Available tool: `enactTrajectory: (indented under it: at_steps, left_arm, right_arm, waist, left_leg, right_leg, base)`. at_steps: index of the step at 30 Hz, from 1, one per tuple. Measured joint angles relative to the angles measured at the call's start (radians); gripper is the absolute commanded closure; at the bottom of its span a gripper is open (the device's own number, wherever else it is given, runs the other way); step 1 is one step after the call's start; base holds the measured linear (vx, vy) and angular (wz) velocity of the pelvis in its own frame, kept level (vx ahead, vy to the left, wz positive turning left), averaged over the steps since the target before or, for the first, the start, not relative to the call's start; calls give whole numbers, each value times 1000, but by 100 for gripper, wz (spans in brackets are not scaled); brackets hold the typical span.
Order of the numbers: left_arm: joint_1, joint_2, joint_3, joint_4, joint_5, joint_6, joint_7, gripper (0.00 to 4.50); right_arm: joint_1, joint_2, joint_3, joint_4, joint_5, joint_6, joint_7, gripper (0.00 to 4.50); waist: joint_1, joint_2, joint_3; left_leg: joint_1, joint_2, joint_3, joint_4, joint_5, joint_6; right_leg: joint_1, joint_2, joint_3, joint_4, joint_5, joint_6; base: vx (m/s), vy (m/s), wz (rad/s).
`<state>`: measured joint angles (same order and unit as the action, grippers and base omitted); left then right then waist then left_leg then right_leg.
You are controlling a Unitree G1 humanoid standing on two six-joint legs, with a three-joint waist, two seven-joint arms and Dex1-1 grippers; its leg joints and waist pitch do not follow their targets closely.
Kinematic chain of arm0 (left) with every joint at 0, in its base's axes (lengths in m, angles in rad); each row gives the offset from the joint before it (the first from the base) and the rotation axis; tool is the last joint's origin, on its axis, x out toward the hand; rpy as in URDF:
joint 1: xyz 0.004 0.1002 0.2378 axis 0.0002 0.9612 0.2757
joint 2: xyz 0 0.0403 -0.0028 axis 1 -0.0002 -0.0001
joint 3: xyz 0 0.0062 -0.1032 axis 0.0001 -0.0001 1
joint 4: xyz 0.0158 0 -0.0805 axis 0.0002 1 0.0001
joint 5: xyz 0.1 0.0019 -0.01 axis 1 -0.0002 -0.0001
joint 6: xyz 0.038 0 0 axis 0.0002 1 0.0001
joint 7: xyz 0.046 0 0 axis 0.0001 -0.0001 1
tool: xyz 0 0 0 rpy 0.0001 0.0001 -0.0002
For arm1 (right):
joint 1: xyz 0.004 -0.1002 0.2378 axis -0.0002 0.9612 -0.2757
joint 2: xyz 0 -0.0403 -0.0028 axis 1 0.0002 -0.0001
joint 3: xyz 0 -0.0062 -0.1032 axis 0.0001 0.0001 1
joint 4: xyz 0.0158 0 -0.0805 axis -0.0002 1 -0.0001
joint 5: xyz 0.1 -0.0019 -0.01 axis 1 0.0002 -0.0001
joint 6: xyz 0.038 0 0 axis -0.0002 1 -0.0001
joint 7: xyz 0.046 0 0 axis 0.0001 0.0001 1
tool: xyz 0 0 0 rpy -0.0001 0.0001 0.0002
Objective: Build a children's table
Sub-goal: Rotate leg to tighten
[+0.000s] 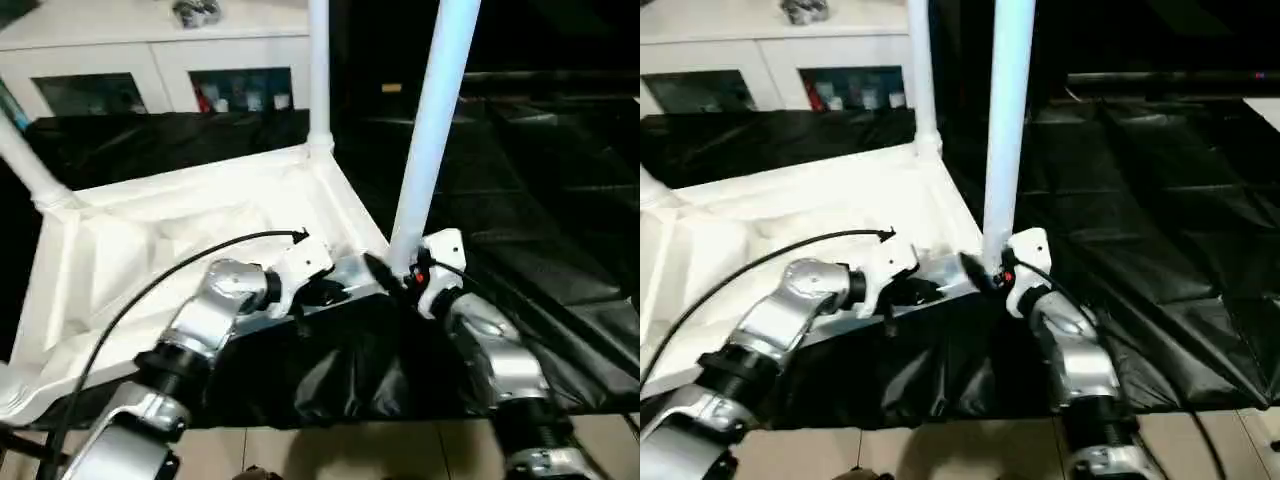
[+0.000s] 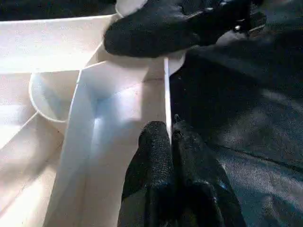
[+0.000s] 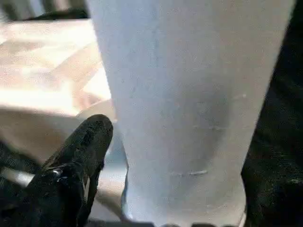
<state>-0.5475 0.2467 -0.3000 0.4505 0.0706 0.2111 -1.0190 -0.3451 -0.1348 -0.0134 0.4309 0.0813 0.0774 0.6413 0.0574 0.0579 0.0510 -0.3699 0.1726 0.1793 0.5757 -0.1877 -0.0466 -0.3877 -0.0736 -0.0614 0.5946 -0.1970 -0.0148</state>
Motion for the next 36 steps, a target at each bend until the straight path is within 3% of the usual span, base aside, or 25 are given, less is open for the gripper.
enactTrajectory:
  at_steps: [11, 14, 23, 31, 36]
  left_arm:
    - [10, 108, -25, -5, -36, -89, -182, 450]
    - [11, 128, -34, -5, -42, -107, -221, 450]
    - [11, 167, -45, -6, -59, -132, -286, 450]
    - [12, 174, -49, -11, -68, -129, -289, 450]
    - [18, 156, -45, -14, -67, -114, -269, 450]
  right_arm:
    - [-26, -228, 110, -12, 61, 33, 481, 67]
    - [-53, -251, 139, 0, 68, 47, 568, 67]
    - [-126, -289, 214, 54, 55, 34, 707, 137]
    - [-133, -288, 219, 73, 48, 8, 722, 182]
    - [-50, -250, 161, 12, 87, 31, 642, 186]
  waist:
    - [19, 6, 1]
    - [26, 4, 3]
    - [32, 0, 5]
    - [33, -1, 5]
    - [36, 3, 4]
  left_leg:
    - [-3, 3, -2, 2, 1, 2]
    - [-3, 3, -1, 2, 0, 0]
    - [-4, 3, -1, 3, 3, 4]
    - [-3, 3, -1, 3, 2, 4]
    - [-3, 3, -1, 3, 1, 2]
  right_leg:
    - [1, 0, -6, 2, -4, -2]
    - [1, -1, -6, 2, -4, -3]
    - [0, -1, -6, 2, -4, -3]
    - [0, -1, -6, 3, -4, -3]
    - [1, -1, -6, 2, -4, -3]
  base:
    - [0, 0, 0]
    - [0, 0, 0]
    - [0, 0, 0]
    - [0, 0, 0]
    - [0, 0, 0]
